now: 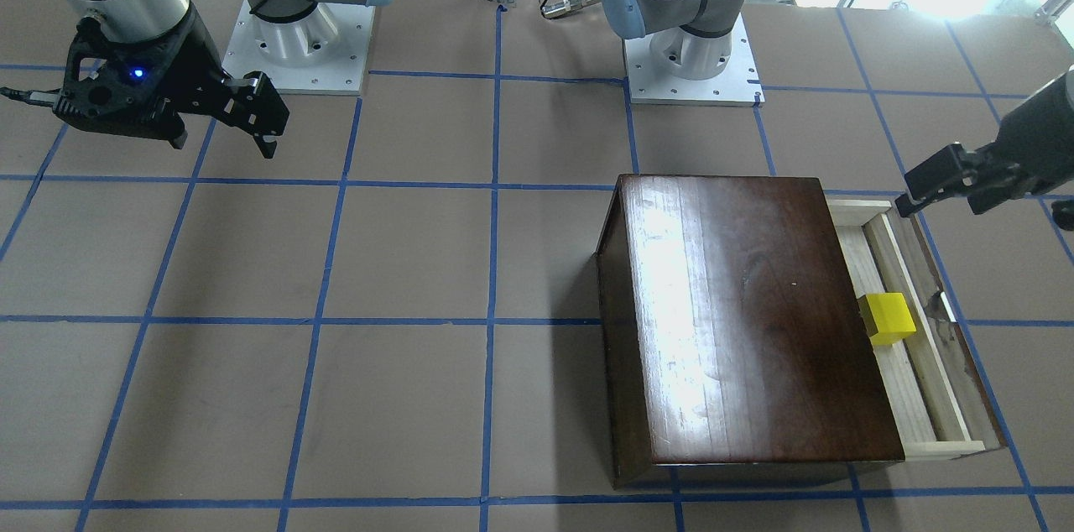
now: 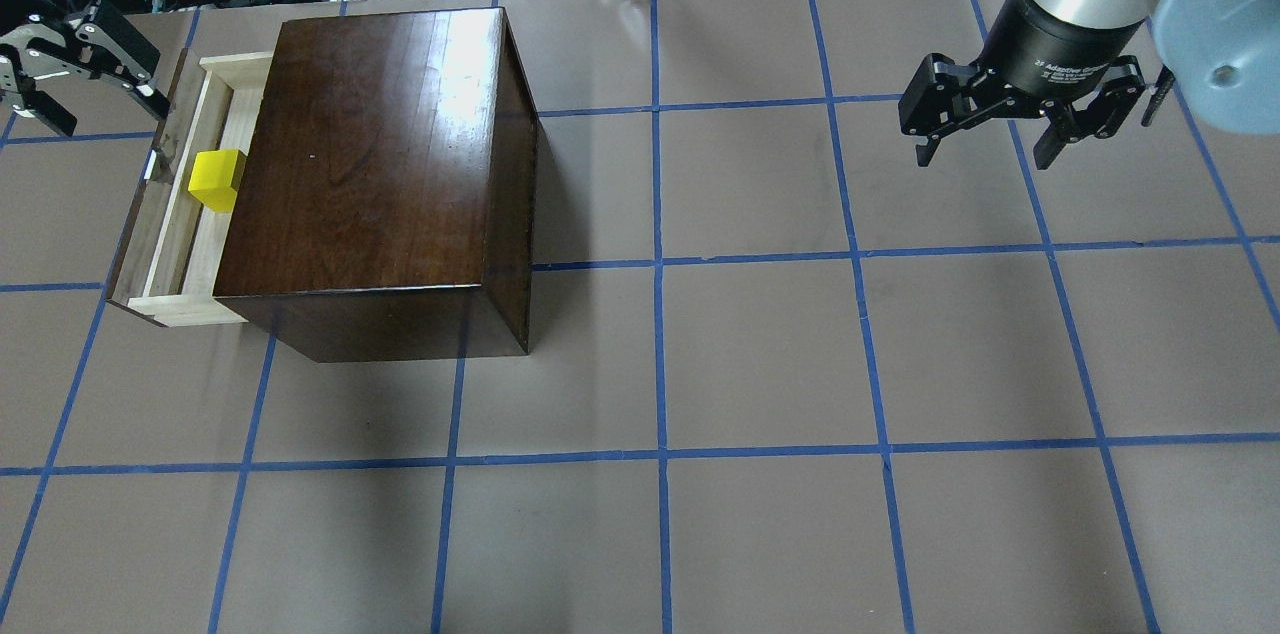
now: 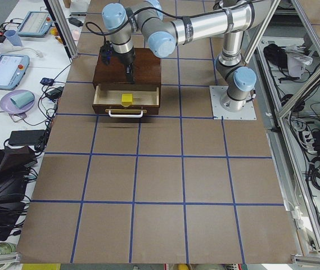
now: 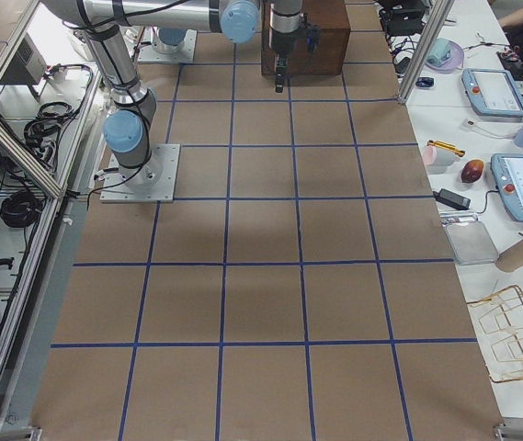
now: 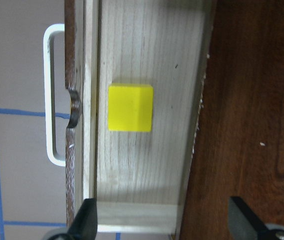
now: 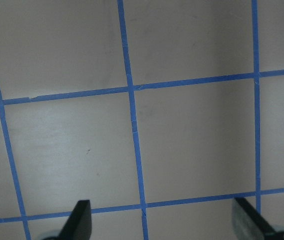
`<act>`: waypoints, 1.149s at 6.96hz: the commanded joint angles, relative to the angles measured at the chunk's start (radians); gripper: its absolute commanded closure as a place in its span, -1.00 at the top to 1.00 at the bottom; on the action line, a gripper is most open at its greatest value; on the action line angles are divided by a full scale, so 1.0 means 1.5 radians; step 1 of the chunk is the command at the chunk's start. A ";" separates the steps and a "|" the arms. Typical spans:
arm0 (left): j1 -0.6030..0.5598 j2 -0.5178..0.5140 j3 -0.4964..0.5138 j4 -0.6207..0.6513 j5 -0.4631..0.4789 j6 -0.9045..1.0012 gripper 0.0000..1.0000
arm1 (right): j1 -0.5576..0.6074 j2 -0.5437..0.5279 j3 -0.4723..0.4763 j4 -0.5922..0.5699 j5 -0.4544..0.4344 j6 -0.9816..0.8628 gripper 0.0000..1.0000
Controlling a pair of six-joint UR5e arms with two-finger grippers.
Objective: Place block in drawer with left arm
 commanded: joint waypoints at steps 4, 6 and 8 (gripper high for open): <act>-0.070 0.075 -0.038 -0.006 0.006 -0.042 0.85 | 0.000 0.000 0.000 0.000 0.000 0.000 1.00; -0.136 0.060 -0.044 0.003 0.004 -0.123 0.85 | 0.000 0.000 0.000 0.000 0.000 0.000 1.00; -0.208 0.047 -0.049 0.029 0.005 -0.135 0.98 | 0.000 0.000 0.000 0.000 0.000 0.000 1.00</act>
